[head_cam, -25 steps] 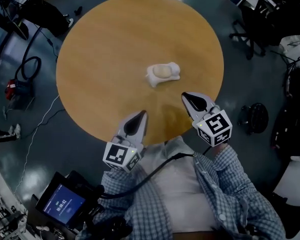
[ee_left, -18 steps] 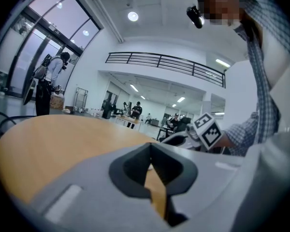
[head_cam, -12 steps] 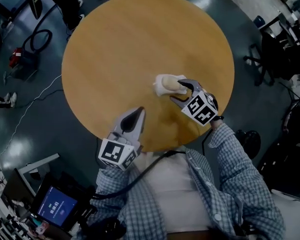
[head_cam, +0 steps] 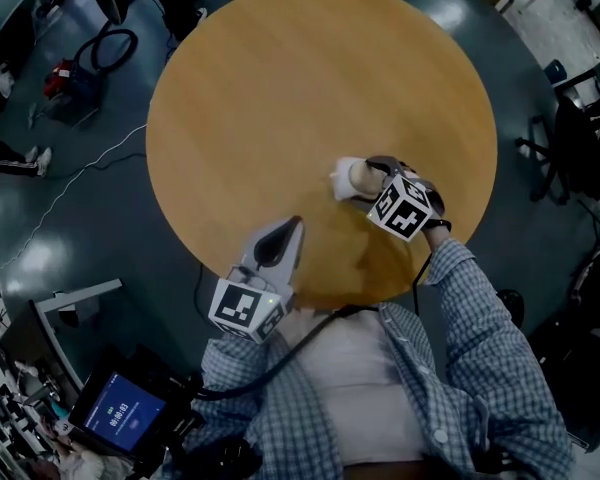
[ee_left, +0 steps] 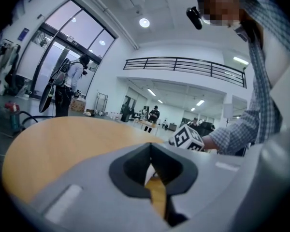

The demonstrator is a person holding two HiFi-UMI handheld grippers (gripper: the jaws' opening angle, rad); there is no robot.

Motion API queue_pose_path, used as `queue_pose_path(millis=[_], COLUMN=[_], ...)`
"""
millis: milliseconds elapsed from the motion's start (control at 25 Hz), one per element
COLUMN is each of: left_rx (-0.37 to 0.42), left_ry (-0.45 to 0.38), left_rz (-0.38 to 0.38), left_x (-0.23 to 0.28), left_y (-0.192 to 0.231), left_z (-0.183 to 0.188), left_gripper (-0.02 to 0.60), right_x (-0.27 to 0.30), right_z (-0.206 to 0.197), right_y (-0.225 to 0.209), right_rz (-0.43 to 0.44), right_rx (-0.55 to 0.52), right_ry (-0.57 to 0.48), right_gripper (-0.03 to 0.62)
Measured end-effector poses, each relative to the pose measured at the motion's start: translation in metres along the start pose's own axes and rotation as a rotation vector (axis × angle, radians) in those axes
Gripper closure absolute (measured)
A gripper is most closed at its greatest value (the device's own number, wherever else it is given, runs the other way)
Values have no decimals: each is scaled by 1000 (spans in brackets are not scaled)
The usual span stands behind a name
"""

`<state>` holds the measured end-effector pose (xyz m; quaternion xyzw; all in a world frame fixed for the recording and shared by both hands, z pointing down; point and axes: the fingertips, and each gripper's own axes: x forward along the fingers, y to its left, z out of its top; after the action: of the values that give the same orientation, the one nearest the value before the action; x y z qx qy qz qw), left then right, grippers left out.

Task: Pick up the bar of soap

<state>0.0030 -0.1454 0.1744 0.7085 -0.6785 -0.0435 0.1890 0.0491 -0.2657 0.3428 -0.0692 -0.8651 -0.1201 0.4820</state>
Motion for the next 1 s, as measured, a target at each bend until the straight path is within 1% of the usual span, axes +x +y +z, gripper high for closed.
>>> queue_pose_path(millis=[160, 320, 440, 560, 640, 680, 760, 920, 1000], left_rx=[9, 7, 8, 9, 10, 11, 11, 10, 12], left_ry=[3, 11, 9, 11, 12, 11, 10, 11, 11], left_rz=[5, 3, -8, -14, -19, -21, -23, -34, -42], left_x=[1, 3, 6, 8, 7, 7, 6, 8, 10], left_y=[1, 1, -2, -4, -5, -4, -4, -6, -5], left_z=[1, 1, 0, -2, -1, -1, 0, -1, -1], left_gripper=[583, 583, 583, 583, 583, 583, 583, 583, 583], right_x=[8, 5, 3, 0, -3, -6, -10, -20, -26], right_z=[-1, 2, -1, -4, -3, -2, -2, -1, 2], right_y=[4, 10, 16, 18, 20, 21, 20, 12, 7], right_rz=[-3, 12, 24, 28, 38, 43, 43, 11, -5], right_rx=[-33, -67, -73, -79, -85, -83, -69, -32, 21], right_ry=[12, 18, 28, 23, 21, 18, 5, -26, -66], right_gripper=[246, 307, 367, 384, 417, 443, 461, 473, 477])
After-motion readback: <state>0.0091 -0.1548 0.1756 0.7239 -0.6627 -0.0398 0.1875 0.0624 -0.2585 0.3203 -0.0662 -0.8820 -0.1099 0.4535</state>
